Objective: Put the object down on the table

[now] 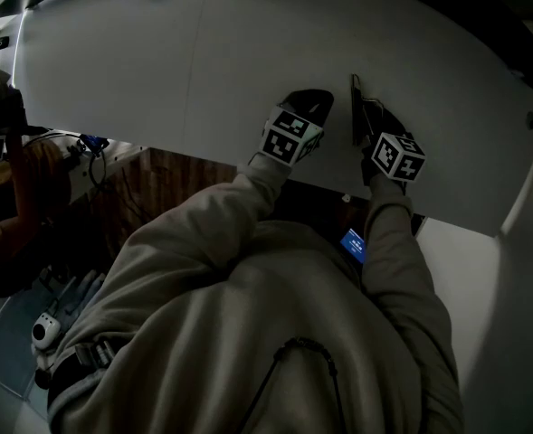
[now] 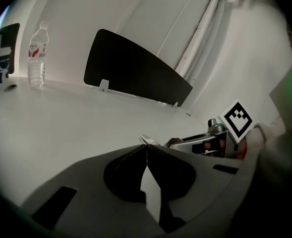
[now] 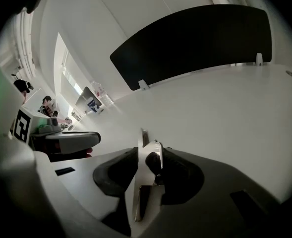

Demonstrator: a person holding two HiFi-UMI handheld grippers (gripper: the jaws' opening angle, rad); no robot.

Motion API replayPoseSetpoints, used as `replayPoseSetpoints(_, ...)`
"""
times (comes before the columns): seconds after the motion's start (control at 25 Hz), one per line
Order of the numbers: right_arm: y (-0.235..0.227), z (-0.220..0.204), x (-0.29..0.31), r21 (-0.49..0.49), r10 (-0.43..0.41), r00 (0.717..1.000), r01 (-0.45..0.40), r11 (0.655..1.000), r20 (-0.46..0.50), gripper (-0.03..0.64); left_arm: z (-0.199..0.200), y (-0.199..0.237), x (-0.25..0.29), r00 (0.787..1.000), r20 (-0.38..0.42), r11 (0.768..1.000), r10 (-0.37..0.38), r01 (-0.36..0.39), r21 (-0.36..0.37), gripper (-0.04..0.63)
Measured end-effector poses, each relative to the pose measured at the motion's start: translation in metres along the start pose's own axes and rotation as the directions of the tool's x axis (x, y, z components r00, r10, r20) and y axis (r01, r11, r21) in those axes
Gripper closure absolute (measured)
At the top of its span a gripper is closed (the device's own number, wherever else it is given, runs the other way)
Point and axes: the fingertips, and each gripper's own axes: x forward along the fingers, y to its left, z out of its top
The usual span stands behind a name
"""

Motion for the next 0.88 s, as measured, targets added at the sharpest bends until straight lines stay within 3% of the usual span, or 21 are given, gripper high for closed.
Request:
replayPoseSetpoints(0.24, -0.004, 0.0, -0.004, 0.004, -0.023, 1.0, 0.023, 1.0, 0.003, 0.441, -0.006, 0.002, -0.003, 1.0, -0.016, 1.0, 0.006, -0.006, -0.01, 0.59)
replayPoseSetpoints(0.48, -0.004, -0.002, -0.004, -0.011, -0.025, 1.0, 0.025, 1.0, -0.007, 0.439, 0.0, 0.003, -0.005, 1.0, 0.005, 1.0, 0.018, -0.018, 0.0, 0.591)
replayPoseSetpoints(0.88, -0.016, 0.026, -0.025, -0.036, -0.121, 0.991, 0.123, 0.992, 0.054, 0.44, 0.017, 0.004, -0.018, 0.999, 0.026, 1.0, 0.025, -0.026, 0.016, 0.591)
